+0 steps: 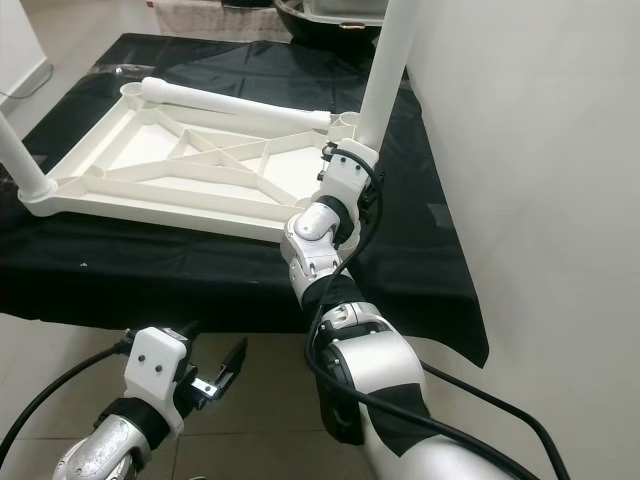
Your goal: Building children table
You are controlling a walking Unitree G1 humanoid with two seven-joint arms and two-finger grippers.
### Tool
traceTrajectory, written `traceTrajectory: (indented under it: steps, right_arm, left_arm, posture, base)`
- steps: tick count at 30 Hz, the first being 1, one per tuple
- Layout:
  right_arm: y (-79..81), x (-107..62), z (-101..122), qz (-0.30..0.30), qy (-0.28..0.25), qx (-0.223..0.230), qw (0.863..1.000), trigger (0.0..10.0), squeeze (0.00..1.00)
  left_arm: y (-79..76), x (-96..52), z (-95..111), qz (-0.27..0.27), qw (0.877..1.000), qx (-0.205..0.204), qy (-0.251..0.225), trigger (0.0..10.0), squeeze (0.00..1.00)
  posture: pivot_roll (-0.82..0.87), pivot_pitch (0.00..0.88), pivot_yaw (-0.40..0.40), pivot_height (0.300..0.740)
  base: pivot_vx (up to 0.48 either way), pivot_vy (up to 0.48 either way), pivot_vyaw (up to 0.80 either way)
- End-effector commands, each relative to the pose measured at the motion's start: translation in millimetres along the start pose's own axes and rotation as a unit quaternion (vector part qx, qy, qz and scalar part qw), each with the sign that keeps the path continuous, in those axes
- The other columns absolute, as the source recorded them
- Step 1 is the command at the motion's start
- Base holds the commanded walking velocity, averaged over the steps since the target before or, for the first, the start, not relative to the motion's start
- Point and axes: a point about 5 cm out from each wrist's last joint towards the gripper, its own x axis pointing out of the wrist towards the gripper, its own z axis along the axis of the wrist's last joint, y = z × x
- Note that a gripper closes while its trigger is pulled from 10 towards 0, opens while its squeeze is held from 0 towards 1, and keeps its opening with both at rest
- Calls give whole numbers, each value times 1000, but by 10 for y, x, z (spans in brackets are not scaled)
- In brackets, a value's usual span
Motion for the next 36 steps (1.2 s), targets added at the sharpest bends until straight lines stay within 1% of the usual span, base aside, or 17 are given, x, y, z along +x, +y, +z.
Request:
traceTrajectory:
  steps: [1, 2, 3, 8, 9, 10, 11, 16, 19, 26, 27, 28, 29, 32, 34, 35, 36]
  right_arm:
    - [-73, -58, -266, -16, 80, 14, 997, 10000, 0]
    - [-63, -53, -252, -6, 74, 11, 997, 10000, 0]
    - [-44, -49, -240, 14, 72, 11, 997, 10000, 1000]
    - [-24, -55, -211, 23, 59, 8, 998, 10000, 1000]
    - [-17, -48, -194, 36, 49, 3, 998, 10000, 200]
    - [-17, -48, -194, 36, 49, 3, 998, 10000, 200]
    - [-20, -36, -178, 52, 37, 2, 998, 10000, 0]
    - [-26, -5, -146, 92, 22, 11, 995, 10000, 0]
    - [-29, 68, -77, 241, 10, 67, 968, 10000, 0]
    - [-92, 143, -54, 326, 3, 67, 943, 10000, 0]
    - [-194, 243, -28, 411, 6, 60, 910, 10000, 0]
    - [-194, 243, -28, 411, 6, 60, 910, 10000, 0]
    - [-215, 271, -5, 454, 15, 59, 889, 10000, 0]
    - [-216, 288, 27, 490, 22, 54, 870, 10000, 0]
    - [-205, 291, 67, 527, 32, 56, 847, 10000, 0]
    - [-194, 286, 102, 562, 42, 58, 824, 10000, 0]
    - [-194, 286, 102, 562, 42, 58, 824, 10000, 0]
  left_arm:
    - [-15, -14, -40, -5, 1000, 1, 11, 10000, 0]
    - [-10, -11, -39, -5, 1000, 1, 11, 10000, 0]
    - [-5, -7, -39, -5, 1000, 0, 11, 10000, 0]
    - [2, 3, -44, -6, 1000, -1, 12, 10000, 0]
    - [5, 9, -46, -7, 1000, -1, 12, 10000, 0]
    - [5, 9, -46, -7, 1000, -1, 12, 10000, 0]
    - [8, 13, -47, -7, 1000, -2, 13, 10000, 0]
    - [10, 21, -48, -8, 1000, -2, 12, 10000, 0]
    - [3, 40, -52, -9, 1000, -2, 11, 10000, 0]
    - [-2, 49, -53, -10, 1000, -4, 9, 10000, 0]
    - [-6, 54, -52, -13, 1000, -5, 6, 10000, 0]
    - [-6, 54, -52, -13, 1000, -5, 6, 10000, 0]
    - [-8, 54, -51, -14, 1000, -6, 5, 10000, 0]
    - [-10, 53, -50, -14, 1000, -6, 5, 10000, 0]
    - [-13, 49, -49, -15, 1000, -6, 5, 10000, 0]
    - [-16, 45, -48, -15, 1000, -6, 5, 10000, 0]
    - [-16, 45, -48, -15, 1000, -6, 5, 10000, 0]
  posture:
    - [183, 149, -46, 740]
    - [182, 149, -44, 740]
    - [179, 150, -40, 740]
    - [175, 150, -39, 740]
    - [171, 152, -37, 740]
    - [171, 152, -37, 740]
    - [168, 153, -35, 740]
    - [166, 153, -35, 740]
    - [156, 151, -36, 740]
    - [153, 150, -38, 740]
    - [152, 150, -38, 740]
    - [152, 150, -38, 740]
    - [158, 151, -40, 740]
    - [159, 151, -39, 740]
    - [165, 154, -41, 740]
    - [166, 155, -42, 740]
    - [166, 155, -42, 740]
  base:
    - [0, 0, 0]
    - [0, 0, 0]
    - [0, 0, 0]
    - [0, 0, 0]
    - [0, 0, 0]
    - [0, 0, 0]
    - [0, 0, 0]
    - [0, 0, 0]
    - [0, 0, 0]
    - [0, 0, 0]
    - [0, 0, 0]
    - [0, 0, 0]
    - [0, 0, 0]
    - [0, 0, 0]
    - [0, 0, 0]
    - [0, 0, 0]
    - [0, 0, 0]
